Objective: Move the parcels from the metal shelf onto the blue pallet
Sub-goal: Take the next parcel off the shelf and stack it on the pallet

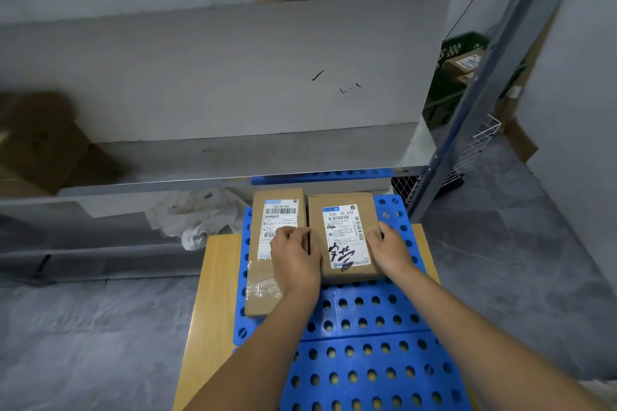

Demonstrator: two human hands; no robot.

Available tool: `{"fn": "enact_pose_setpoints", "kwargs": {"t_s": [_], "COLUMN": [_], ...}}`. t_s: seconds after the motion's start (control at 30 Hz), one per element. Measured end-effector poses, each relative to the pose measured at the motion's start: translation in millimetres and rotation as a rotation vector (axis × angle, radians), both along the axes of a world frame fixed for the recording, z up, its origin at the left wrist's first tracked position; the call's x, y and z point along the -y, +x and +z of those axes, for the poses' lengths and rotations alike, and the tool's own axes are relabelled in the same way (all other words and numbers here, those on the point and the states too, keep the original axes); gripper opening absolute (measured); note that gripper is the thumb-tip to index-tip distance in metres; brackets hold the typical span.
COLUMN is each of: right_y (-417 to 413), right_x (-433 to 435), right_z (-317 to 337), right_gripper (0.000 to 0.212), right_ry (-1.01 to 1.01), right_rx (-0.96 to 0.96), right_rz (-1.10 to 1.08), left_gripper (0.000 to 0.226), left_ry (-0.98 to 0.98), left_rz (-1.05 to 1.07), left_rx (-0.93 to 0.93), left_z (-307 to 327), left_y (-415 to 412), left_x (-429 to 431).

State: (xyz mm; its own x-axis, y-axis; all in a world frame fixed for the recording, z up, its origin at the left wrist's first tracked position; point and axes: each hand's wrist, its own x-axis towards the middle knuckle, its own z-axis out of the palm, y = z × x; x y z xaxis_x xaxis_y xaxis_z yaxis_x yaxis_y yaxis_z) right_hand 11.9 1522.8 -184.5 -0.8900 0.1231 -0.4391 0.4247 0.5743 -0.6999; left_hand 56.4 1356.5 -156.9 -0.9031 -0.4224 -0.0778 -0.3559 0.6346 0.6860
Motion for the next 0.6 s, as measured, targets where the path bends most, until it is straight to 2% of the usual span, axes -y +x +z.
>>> {"fn": "enact_pose_setpoints", "kwargs": {"t_s": [0.1, 0.2, 0.27, 0.37, 0.43, 0.6], "right_y": [4.9, 17.6, 25.5, 36.6, 45.1, 69.7], "right_x": [2.3, 22.6, 44.6, 85.3, 117.5, 210.9], "right_z": [12.1, 37.4, 57.5, 90.8, 115.8, 170.4], "right_gripper": [0.062, 0.058, 0.055, 0.064, 0.065, 0.057], "right_ry": [0.078, 0.206, 0.166, 0.091, 0.068, 0.221], "right_rx": [-0.013, -0.225, -0.308, -0.35, -0.405, -0.563], "right_rz": [0.02, 0.054, 0.144, 0.298, 0.378, 0.607], "left_gripper": [0.031, 0.033, 0.035, 0.037, 0.039, 0.05], "left_ry": [0.055, 0.103, 0.098, 0.076, 0.028, -0.207], "left_rz": [-0.084, -0.117, -0.123, -0.193, -0.241, -0.271], "left_rx": [0.007, 0.015, -0.018, -0.067, -0.055, -0.068], "left_z": [2.3, 14.7, 27.1, 48.2, 61.5, 97.3], "left_y": [6.6, 16.1, 20.9, 31.8, 44.9, 85.6], "left_x": [4.3, 14.2, 25.8, 58.3, 92.5, 209.7]}}
